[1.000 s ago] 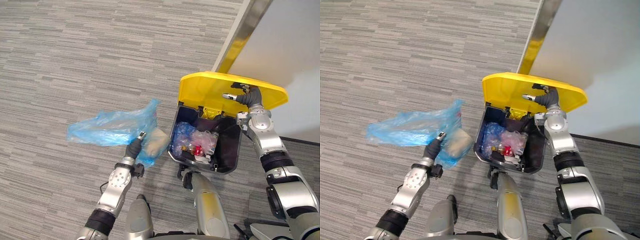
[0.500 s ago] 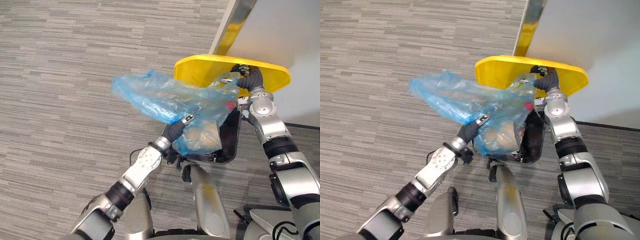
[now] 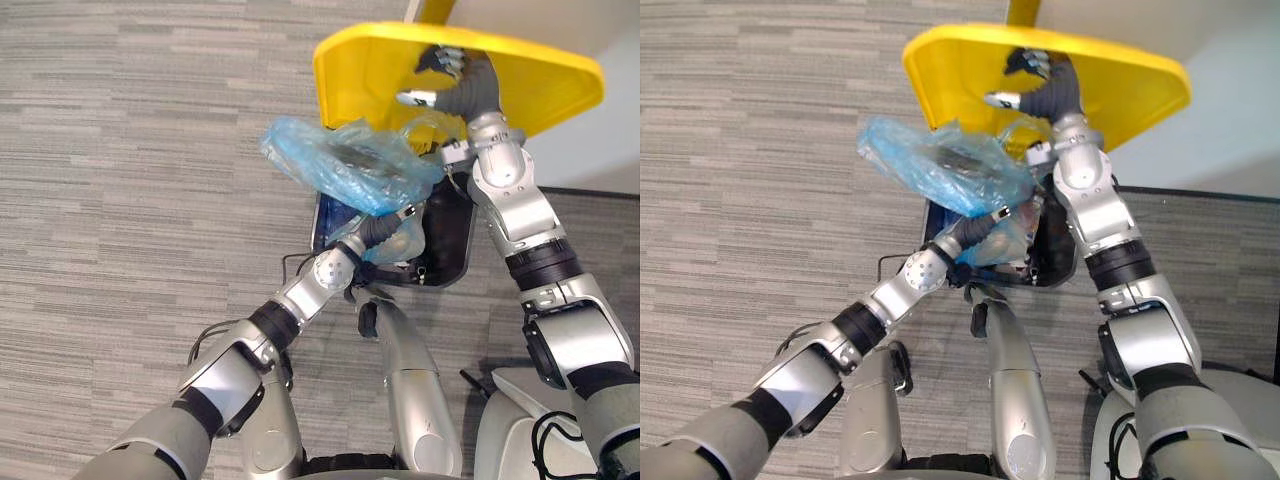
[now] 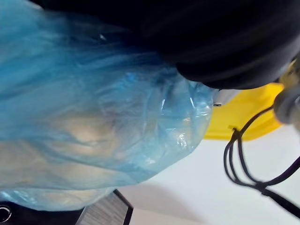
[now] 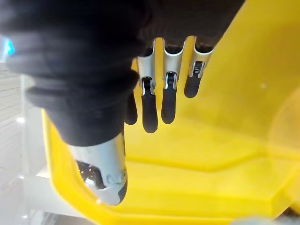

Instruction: Gather rubbish on tea table into small bin, then transfer packed bag to large trash can.

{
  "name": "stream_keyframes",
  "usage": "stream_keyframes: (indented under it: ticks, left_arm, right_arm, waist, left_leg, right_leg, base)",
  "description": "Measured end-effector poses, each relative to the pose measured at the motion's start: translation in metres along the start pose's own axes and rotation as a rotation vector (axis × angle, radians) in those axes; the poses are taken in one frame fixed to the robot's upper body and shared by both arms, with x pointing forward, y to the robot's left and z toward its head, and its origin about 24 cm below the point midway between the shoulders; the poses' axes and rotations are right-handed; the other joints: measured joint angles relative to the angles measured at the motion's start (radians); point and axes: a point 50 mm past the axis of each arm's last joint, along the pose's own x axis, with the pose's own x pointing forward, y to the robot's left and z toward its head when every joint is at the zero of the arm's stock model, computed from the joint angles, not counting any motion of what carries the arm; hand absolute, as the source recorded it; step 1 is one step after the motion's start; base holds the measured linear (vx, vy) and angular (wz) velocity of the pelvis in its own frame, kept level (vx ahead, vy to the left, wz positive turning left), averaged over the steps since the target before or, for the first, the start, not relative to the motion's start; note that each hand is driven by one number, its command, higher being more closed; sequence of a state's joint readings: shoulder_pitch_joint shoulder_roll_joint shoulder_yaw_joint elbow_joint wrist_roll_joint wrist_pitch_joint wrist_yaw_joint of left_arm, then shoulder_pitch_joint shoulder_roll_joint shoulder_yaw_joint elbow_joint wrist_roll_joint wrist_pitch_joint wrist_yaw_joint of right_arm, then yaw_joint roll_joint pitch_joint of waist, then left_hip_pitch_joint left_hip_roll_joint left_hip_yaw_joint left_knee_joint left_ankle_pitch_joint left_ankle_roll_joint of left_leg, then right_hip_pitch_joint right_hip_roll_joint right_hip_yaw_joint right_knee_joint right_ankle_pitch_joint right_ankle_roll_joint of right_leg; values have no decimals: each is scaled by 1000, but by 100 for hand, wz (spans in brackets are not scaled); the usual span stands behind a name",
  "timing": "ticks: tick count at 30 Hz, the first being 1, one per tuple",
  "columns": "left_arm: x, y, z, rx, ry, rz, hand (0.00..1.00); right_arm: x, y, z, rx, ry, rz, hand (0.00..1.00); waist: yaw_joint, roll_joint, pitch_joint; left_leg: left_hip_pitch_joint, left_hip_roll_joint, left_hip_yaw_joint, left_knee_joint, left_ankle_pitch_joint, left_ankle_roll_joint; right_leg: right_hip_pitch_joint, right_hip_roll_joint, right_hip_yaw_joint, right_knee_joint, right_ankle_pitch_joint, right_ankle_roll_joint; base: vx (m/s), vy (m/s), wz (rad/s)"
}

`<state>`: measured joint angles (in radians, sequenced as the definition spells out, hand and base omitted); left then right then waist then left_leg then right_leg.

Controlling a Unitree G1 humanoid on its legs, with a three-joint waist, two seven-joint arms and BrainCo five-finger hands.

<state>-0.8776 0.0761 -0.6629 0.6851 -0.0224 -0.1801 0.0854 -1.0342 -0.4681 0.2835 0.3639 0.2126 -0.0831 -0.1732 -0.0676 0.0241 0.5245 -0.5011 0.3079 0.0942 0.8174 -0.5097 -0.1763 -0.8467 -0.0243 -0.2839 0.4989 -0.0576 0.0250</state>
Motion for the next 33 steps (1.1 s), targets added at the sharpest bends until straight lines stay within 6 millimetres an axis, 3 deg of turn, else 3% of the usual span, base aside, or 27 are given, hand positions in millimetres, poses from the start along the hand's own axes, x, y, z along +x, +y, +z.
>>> stream_keyframes:
  ticks: [6,7,8,10,12,13,18,20,25,33]
  left_arm:
    - [0,7,-13,64,72,23,100]
    - [2,12,-14,65,84,43,100]
    - [1,10,-17,67,96,42,100]
    - [2,15,-19,67,118,67,100]
    - [1,19,-26,69,160,93,100]
    - [1,20,-26,67,163,103,0]
    - [-3,27,-33,37,210,185,0]
    - [-4,28,-38,51,239,194,0]
    - [-11,32,-50,20,313,264,0]
    - [-11,27,-50,-2,320,281,0]
  right_arm:
    - [12,17,43,41,-166,58,0]
    - [15,20,52,43,-200,67,0]
    - [17,23,58,51,-221,67,0]
    - [20,32,69,51,-259,92,0]
    - [22,39,75,68,-281,104,0]
    - [22,39,76,68,-284,103,0]
    - [22,48,80,85,-294,111,0]
    - [22,49,78,92,-287,97,0]
    - [23,47,76,85,-278,77,0]
    - [25,47,62,65,-202,74,0]
  waist:
    - [-3,-6,12]
    - [7,7,22]
    - [-32,-2,22]
    - [-10,-3,27]
    - [-18,-3,27]
    - [-19,-3,27]
    - [-7,-2,27]
    - [-4,-2,27]
    - [-17,-1,26]
    - [-26,3,24]
  left_leg:
    - [-97,23,14,51,-7,6]
    - [-116,57,17,66,-13,6]
    - [-135,44,14,110,-12,-17]
    - [-161,41,6,120,-13,-22]
    - [-178,42,31,161,-24,-7]
    - [-181,41,36,163,-30,-2]
    - [-187,24,67,161,-32,3]
    - [-187,22,69,158,-28,2]
    - [-174,-1,72,131,-16,20]
    - [-123,-15,71,96,-7,30]
  right_leg:
    - [-90,3,-21,6,-4,7]
    - [-143,-11,-7,163,-42,-17]
    - [-158,-9,131,270,-58,-96]
    - [-182,-2,125,257,-49,-76]
    - [-199,-4,120,254,-40,-81]
    - [-201,-6,119,253,-36,-82]
    - [-187,-15,148,193,25,-56]
    - [-178,-18,150,171,46,-64]
    - [-164,-42,156,157,53,-67]
    - [-106,-52,151,130,55,-67]
  base:
    - [-11,-69,-17]
    - [64,-193,36]
    - [73,-230,29]
    - [24,-129,6]
    - [-7,13,2]
    - [-29,66,6]
    - [-70,101,-7]
    - [-56,94,-3]
    - [-14,40,9]
    - [-3,-2,4]
